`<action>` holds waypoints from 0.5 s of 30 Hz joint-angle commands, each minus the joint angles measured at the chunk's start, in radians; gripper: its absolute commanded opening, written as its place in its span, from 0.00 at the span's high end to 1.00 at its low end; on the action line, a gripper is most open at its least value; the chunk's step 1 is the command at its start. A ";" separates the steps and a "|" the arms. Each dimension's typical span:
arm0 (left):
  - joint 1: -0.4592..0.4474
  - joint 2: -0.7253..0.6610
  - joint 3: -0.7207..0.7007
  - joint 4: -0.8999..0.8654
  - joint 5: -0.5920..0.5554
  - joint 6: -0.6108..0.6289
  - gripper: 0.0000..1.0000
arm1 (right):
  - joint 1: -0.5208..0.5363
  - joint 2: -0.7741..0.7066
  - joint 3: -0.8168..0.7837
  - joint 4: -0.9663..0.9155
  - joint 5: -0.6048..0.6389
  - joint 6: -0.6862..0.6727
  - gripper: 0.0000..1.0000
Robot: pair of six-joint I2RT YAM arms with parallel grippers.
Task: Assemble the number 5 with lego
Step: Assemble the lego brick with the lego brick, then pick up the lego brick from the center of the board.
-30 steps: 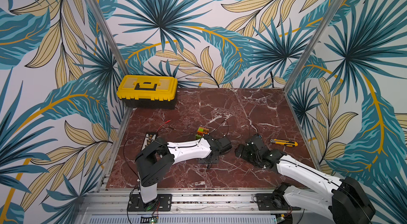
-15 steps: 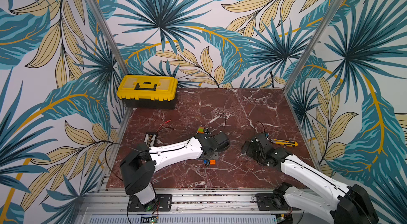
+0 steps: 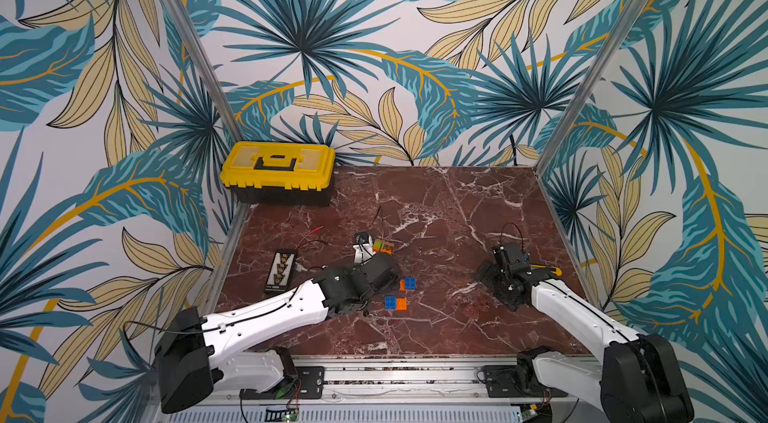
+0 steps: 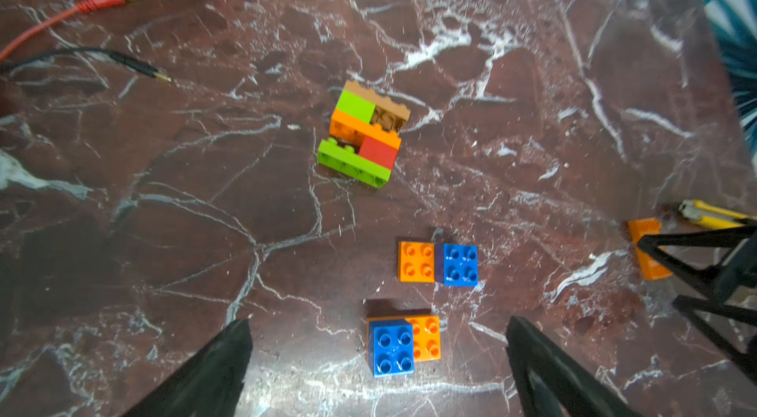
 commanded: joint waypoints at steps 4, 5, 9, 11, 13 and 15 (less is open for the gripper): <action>0.045 -0.102 -0.127 0.204 -0.090 0.062 0.00 | -0.027 0.037 -0.028 0.112 -0.019 0.035 0.01; 0.047 -0.110 -0.138 0.213 -0.103 0.064 0.00 | -0.028 0.048 -0.026 0.116 -0.012 0.037 0.01; 0.056 -0.125 -0.162 0.236 -0.134 0.096 0.00 | -0.038 0.101 -0.016 0.138 0.003 0.037 0.01; 0.060 -0.122 -0.160 0.223 -0.146 0.107 0.00 | -0.041 0.126 -0.010 0.151 0.004 0.033 0.01; 0.068 -0.120 -0.157 0.215 -0.139 0.130 0.00 | -0.045 0.150 0.005 0.149 0.003 0.024 0.01; 0.079 -0.122 -0.153 0.203 -0.123 0.138 0.00 | -0.047 0.168 0.019 0.149 0.011 0.009 0.01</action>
